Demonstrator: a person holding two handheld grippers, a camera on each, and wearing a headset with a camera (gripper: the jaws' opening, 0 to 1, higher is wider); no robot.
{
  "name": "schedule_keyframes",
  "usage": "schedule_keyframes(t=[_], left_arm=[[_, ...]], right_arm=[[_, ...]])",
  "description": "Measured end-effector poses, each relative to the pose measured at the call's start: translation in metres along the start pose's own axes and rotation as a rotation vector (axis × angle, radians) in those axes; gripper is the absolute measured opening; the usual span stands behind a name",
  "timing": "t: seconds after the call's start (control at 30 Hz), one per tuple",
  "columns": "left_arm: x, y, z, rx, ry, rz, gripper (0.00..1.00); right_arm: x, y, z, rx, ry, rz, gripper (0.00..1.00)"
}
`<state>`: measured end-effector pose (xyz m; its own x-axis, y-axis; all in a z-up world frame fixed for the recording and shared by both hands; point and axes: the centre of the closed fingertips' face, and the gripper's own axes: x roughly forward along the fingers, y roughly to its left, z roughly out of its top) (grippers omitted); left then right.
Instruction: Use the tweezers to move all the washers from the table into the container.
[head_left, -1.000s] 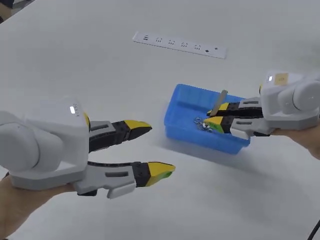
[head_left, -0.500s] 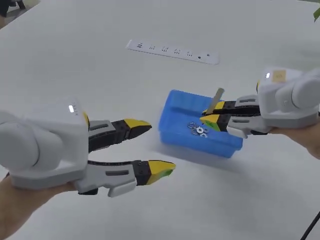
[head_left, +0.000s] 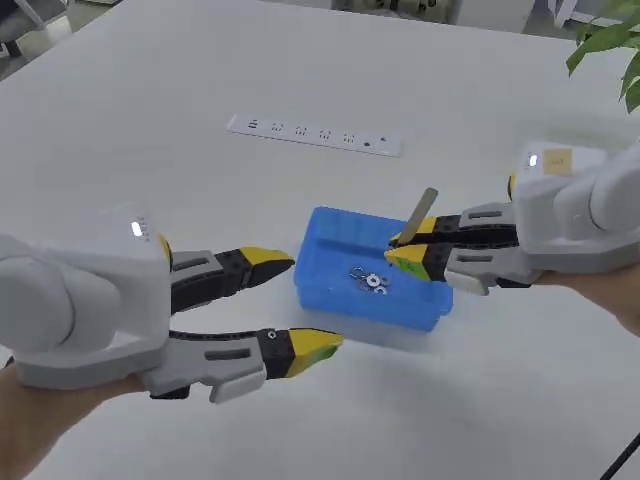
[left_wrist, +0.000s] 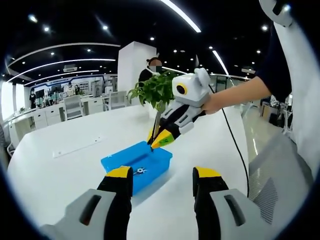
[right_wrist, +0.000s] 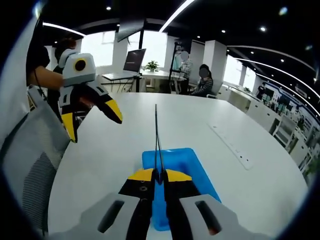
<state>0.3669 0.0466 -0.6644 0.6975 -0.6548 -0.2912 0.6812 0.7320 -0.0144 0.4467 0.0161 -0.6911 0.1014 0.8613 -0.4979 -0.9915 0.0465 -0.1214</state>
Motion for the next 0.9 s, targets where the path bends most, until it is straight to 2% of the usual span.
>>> schedule_keyframes(t=[0.2, 0.4, 0.53, 0.63, 0.67, 0.77, 0.9], left_arm=[[-0.002, -0.006, 0.009, 0.036, -0.002, -0.031, 0.53], [0.010, -0.018, 0.022, 0.120, 0.008, -0.126, 0.52], [0.021, -0.033, 0.027, 0.176, 0.021, -0.208, 0.48], [0.026, -0.042, 0.024, 0.220, 0.048, -0.260, 0.42], [0.028, -0.044, 0.024, 0.235, 0.048, -0.272, 0.37], [0.033, -0.046, 0.025, 0.235, 0.044, -0.297, 0.24], [0.033, -0.049, 0.030, 0.246, 0.037, -0.343, 0.14]], right_arm=[[-0.009, 0.028, 0.004, -0.013, 0.019, 0.038, 0.08], [-0.002, 0.064, -0.007, -0.052, 0.081, 0.109, 0.08], [0.003, 0.078, -0.015, -0.062, 0.107, 0.141, 0.08], [0.005, 0.087, -0.018, -0.071, 0.123, 0.162, 0.08], [0.006, 0.089, -0.020, -0.075, 0.128, 0.169, 0.08], [0.006, 0.091, -0.022, -0.082, 0.137, 0.178, 0.08], [0.006, 0.088, -0.021, -0.083, 0.133, 0.177, 0.08]])
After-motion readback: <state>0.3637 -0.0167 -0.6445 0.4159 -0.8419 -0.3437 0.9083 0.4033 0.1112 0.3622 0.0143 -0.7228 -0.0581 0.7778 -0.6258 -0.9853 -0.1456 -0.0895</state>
